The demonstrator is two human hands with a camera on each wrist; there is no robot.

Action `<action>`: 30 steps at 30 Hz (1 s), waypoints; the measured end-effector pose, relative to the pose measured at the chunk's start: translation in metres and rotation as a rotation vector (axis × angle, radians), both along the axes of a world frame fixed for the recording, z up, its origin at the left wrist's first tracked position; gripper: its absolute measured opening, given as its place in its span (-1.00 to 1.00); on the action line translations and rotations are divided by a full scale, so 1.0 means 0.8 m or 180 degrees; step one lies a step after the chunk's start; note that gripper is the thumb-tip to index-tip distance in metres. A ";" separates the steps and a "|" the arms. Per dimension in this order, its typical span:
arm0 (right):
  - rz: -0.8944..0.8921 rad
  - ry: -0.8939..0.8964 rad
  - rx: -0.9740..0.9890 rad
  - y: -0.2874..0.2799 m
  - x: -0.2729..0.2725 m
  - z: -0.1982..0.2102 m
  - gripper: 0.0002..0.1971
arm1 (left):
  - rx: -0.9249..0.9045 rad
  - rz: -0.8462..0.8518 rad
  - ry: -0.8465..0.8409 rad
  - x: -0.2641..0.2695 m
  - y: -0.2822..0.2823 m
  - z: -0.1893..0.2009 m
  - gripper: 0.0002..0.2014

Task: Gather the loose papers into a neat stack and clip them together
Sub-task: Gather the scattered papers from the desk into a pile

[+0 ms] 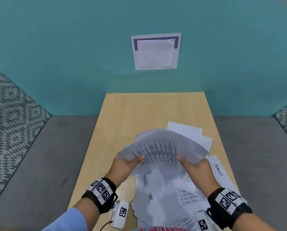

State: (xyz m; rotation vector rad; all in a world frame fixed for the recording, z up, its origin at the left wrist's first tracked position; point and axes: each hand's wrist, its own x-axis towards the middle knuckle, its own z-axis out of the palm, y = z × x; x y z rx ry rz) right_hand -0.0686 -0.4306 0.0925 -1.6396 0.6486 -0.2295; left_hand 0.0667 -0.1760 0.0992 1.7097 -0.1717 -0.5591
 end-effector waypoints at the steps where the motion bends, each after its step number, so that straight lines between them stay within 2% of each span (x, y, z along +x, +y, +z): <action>1: -0.0015 -0.0085 0.0007 0.000 0.000 0.005 -0.74 | -0.0107 0.0046 0.0002 0.002 0.000 0.003 -0.64; 4: 0.0047 -0.0188 0.0037 -0.004 -0.004 0.009 -0.67 | -0.0279 -0.0060 0.0123 0.005 0.005 0.005 -0.49; 6: 0.0128 -0.0119 0.0101 -0.005 -0.008 0.008 -0.63 | -0.0166 -0.0121 0.0280 0.005 0.008 0.000 -0.44; 9: 0.0188 -0.0090 0.0203 -0.007 -0.009 0.008 -0.69 | -0.0036 -0.0236 0.0110 0.002 0.007 0.000 -0.75; 10: 0.0197 -0.0080 0.0186 -0.004 -0.009 0.016 -0.71 | -0.0068 -0.0250 0.0080 0.001 0.006 0.002 -0.78; 14: 0.0296 -0.0125 -0.0049 -0.005 -0.007 0.014 -0.79 | -0.0149 -0.0144 0.0004 -0.002 0.002 0.012 -0.66; 18: 0.0286 0.0037 0.0038 -0.004 -0.011 0.007 -0.62 | -0.0129 -0.0017 0.0097 -0.007 0.002 0.010 -0.66; 22: 0.0126 -0.0206 0.0095 -0.007 -0.010 0.034 -0.78 | -0.0353 0.0181 -0.0029 -0.007 0.000 0.035 -0.65; 24: 0.0146 -0.0462 0.0043 -0.009 -0.012 0.043 -0.80 | -0.0459 0.0228 -0.0198 -0.004 0.000 0.045 -0.63; 27: 0.0345 -0.0486 -0.0239 -0.009 -0.007 0.032 -0.76 | -0.0143 0.0096 -0.0586 -0.001 0.003 0.041 -0.51; 29: 0.0463 -0.0344 -0.0236 -0.009 -0.007 0.015 -0.81 | 0.0251 0.0010 -0.1087 -0.001 0.006 0.037 -0.50; 30: 0.0466 -0.0281 -0.0250 -0.008 -0.005 0.011 -0.82 | 0.0510 -0.0045 -0.1533 0.001 0.007 0.039 -0.53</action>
